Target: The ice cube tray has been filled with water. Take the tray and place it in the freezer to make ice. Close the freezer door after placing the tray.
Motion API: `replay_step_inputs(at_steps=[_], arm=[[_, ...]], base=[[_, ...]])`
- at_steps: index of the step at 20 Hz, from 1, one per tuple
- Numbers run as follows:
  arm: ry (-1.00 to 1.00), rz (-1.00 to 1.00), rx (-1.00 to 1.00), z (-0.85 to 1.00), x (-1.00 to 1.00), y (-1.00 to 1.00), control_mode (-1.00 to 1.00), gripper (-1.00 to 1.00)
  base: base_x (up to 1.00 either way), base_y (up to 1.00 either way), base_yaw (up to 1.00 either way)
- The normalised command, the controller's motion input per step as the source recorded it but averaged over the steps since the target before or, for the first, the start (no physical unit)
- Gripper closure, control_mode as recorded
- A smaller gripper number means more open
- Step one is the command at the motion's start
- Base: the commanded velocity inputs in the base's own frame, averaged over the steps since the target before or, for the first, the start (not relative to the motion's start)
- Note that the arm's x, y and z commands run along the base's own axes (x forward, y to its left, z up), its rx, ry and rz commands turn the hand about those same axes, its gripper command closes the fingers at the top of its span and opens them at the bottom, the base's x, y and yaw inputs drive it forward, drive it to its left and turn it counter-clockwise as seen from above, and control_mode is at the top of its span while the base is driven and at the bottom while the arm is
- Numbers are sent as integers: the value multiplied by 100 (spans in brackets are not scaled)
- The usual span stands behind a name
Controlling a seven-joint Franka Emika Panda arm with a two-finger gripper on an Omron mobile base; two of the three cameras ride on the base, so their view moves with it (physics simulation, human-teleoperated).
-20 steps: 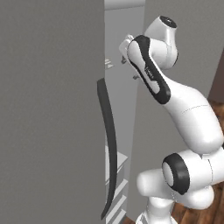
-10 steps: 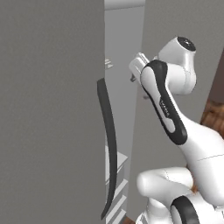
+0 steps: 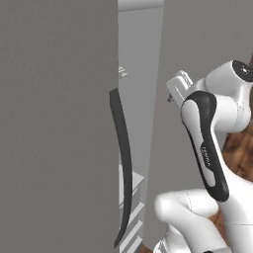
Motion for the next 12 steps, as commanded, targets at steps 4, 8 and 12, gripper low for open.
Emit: replay_step_inputs(at_steps=[4,8,12], arm=[[0,-12,0,0,-29,-36,-100,-100],[0,-16,0,0,-21,-16,-100,-100],[0,-4,0,0,-6,-4,100,-100]], base=[[0,0,0],[0,0,0],[-30,-4,-6]])
